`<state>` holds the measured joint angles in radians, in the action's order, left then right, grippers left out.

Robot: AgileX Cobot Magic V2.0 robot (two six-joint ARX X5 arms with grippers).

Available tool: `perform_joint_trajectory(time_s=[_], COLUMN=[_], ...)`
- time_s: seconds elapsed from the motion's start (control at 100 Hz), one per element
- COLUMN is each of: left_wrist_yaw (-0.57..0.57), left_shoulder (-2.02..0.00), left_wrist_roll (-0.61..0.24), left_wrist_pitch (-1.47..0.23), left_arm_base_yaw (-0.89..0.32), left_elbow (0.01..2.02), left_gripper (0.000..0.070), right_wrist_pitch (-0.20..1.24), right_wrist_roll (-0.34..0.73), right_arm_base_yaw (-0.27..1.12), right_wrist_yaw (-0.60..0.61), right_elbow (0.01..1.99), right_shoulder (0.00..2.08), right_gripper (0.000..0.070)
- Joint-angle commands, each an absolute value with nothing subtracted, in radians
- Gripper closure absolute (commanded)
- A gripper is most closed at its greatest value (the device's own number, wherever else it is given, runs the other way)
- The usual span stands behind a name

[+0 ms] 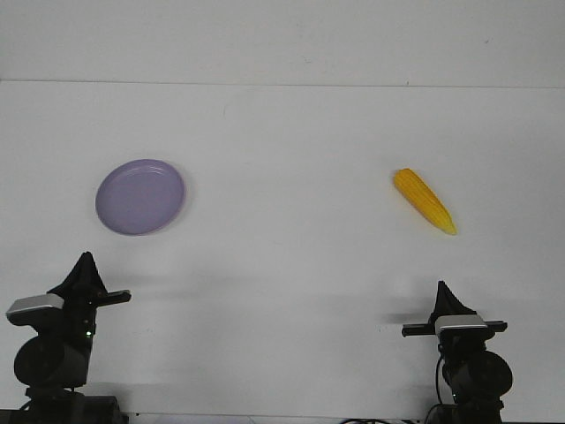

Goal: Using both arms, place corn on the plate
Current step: 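Reach the left gripper to the plate rim and grip it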

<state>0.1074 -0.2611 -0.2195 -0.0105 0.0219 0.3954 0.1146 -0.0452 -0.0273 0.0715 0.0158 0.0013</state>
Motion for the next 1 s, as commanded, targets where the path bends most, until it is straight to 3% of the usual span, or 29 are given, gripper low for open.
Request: perform_joint_trajectory(time_s=[0.0,0.04,0.12,0.16,0.43,0.67,0.99], left_wrist_yaw=[0.112,0.113,0.117,0.125,0.125,-0.08,-0.144], left_shoulder=[-0.347,-0.404,-0.497,-0.535,-0.87,-1.216,-1.593], left_wrist_roll=[-0.168,-0.165,-0.166,-0.166,-0.166,-0.167,-0.145], left_wrist_pitch=[-0.066,-0.099,-0.128,-0.142,-0.231,-0.331,-0.371], left_arm_base_yaw=[0.023,0.023,0.027,0.029,0.113,0.274,0.332], left_elbow=[0.482,0.537,0.61,0.637,0.828,1.035,1.227], left_gripper=[0.0668,0.056,0.0236,0.0176,0.0176,0.0179,0.0196], right_wrist_pitch=[0.104,0.104,0.104,0.104,0.104,0.104,0.104], right_wrist_roll=[-0.049,-0.049,-0.049,-0.049,-0.049,-0.049,-0.049], right_arm_base_yaw=[-0.028,-0.028,-0.028,-0.028,-0.028,-0.028,-0.028], right_wrist_yaw=[0.072,0.072,0.072,0.072,0.072,0.072,0.072], right_elbow=[0.013,0.013,0.013,0.013,0.013,0.013,0.013], right_shoulder=[0.001,0.001,0.001,0.001,0.001,0.001,0.001], right_gripper=[0.07,0.07,0.07,0.07,0.07,0.07,0.07])
